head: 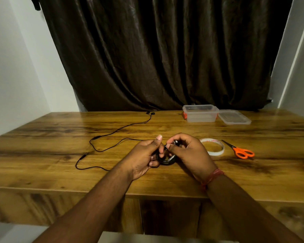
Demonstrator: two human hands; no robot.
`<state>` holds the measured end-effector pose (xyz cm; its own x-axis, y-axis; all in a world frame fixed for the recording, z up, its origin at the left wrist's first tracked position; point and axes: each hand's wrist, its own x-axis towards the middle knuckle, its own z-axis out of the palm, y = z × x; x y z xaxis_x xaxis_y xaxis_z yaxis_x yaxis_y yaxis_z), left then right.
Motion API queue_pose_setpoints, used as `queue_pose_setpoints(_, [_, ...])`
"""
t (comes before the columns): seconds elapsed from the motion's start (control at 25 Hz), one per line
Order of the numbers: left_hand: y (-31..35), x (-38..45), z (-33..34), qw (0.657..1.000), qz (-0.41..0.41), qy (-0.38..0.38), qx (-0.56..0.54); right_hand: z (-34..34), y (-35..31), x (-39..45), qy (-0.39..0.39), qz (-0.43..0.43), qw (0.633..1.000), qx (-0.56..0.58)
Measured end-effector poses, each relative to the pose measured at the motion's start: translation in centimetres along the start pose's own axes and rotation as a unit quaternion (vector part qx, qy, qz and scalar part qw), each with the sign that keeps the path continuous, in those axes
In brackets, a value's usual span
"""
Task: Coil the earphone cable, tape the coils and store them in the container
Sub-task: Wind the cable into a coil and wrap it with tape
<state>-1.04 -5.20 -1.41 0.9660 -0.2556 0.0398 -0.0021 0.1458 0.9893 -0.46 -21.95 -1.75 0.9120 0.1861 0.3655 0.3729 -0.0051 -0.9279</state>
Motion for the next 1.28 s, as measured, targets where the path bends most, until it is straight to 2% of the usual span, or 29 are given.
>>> queue_pose_setpoints(0.28, [-0.5, 0.0, 0.3, 0.995, 0.069, 0.004, 0.068, 0.0, -0.3, -0.1, -0.002, -0.007, 1.0, 0.025])
queue_pose_setpoints(0.56, [-1.0, 0.3, -0.4, 0.994, 0.098, -0.045, -0.001, -0.1, -0.5, -0.1, 0.018, 0.001, 0.998, 0.065])
queue_pose_setpoints(0.88, [-1.0, 0.4, -0.4, 0.994, 0.094, -0.051, -0.02, -0.2, -0.6, -0.2, 0.028, -0.006, 0.999, 0.041])
queue_pose_setpoints(1.04, [-0.6, 0.3, 0.0, 0.995, 0.078, -0.04, -0.041, -0.2, -0.6, -0.1, 0.027, 0.007, 0.997, 0.069])
queue_pose_setpoints(1.2, [0.1, 0.3, 0.1, 0.992, 0.064, -0.009, -0.105, -0.2, -0.4, -0.1, -0.007, 0.039, 0.99, 0.134])
queue_pose_setpoints(1.28, [0.3, 0.1, -0.1, 0.992, 0.058, 0.005, -0.112, -0.5, -0.4, 0.1, 0.014, 0.028, 0.992, 0.124])
